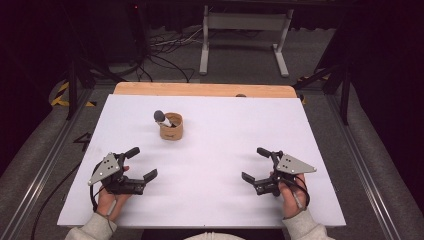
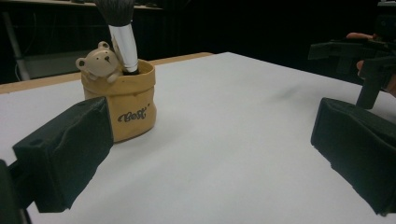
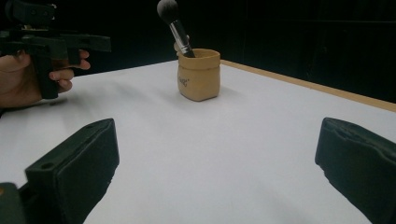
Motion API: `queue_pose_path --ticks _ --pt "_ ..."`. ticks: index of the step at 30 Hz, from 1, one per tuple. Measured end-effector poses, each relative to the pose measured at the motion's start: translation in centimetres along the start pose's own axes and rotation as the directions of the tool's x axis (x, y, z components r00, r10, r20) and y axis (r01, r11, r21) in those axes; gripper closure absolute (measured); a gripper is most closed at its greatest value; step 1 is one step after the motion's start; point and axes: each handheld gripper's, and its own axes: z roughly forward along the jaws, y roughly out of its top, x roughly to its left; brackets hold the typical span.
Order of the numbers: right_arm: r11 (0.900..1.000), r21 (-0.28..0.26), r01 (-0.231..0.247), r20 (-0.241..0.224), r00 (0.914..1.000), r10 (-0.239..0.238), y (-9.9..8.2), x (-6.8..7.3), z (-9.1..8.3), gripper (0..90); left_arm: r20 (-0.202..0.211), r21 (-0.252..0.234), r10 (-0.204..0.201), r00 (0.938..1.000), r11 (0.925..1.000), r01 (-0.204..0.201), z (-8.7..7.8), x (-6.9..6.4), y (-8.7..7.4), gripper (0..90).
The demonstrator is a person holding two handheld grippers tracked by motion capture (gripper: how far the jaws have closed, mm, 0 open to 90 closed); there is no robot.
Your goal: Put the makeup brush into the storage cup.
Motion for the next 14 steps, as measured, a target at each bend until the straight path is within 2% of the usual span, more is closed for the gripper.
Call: queue_pose_path --ticks 4,9,14 --pt "1.0000 0.002 -0.004 0.002 1.0000 0.004 -0.15 -0.03 0.08 0.1 0.000 0.014 0.007 1.0000 0.9999 -0.007 0.05 -0.08 -0.03 0.0" --pt "1.0000 0.003 -0.009 0.004 1.0000 0.009 -0.20 -0.08 0.07 0.1 -0.001 0.016 0.034 0.9994 0.9993 -0.034 0.23 -0.43 0.02 0.0" --pt "0.9994 -0.003 -0.035 0.008 0.9994 0.035 -0.23 -0.09 0.18 0.1 0.000 0.009 0.025 0.9997 0.9997 -0.025 0.12 -0.31 0.05 0.0"
